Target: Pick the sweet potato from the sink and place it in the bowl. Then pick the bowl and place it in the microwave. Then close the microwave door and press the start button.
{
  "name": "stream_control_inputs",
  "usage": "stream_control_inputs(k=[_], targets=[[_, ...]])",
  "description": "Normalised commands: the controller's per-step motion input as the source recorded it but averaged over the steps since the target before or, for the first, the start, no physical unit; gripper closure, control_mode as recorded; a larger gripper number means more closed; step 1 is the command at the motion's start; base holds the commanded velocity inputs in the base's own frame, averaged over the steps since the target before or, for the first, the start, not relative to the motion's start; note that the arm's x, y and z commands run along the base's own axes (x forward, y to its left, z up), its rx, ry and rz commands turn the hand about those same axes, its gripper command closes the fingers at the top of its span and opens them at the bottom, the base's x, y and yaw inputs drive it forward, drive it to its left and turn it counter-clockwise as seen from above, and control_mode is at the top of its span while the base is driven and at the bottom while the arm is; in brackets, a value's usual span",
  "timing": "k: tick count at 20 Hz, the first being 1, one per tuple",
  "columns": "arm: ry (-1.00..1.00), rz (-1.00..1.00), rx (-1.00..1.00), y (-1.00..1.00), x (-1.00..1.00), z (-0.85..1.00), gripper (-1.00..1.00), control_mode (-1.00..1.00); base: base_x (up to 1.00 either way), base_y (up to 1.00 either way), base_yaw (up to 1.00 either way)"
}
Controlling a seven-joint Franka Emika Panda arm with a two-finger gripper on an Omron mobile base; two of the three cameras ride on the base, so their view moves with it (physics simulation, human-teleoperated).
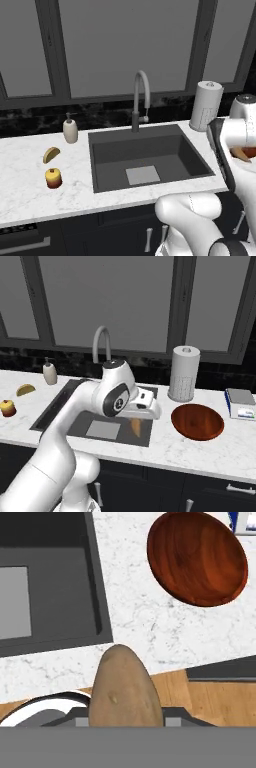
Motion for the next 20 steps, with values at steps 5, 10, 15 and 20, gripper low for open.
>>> stream_control_inputs(k=[5, 10, 15, 20], targets=[[0.00, 0.00, 0.14, -0.94, 0.51, 0.00, 1.00, -1.00, 0.00, 0.00, 0.00], [0.01, 0.00, 0.13, -0.83, 0.66, 0.00, 1.00, -1.00, 0.00, 0.00, 0.00], [0.10, 0.00, 0.08, -0.58, 0.66, 0.00, 1.00, -1.00, 0.00, 0.00, 0.00], [0.03, 0.00, 0.02, -0.46, 0.64, -0.10, 1.00, -1.00, 0.00, 0.00, 0.00]])
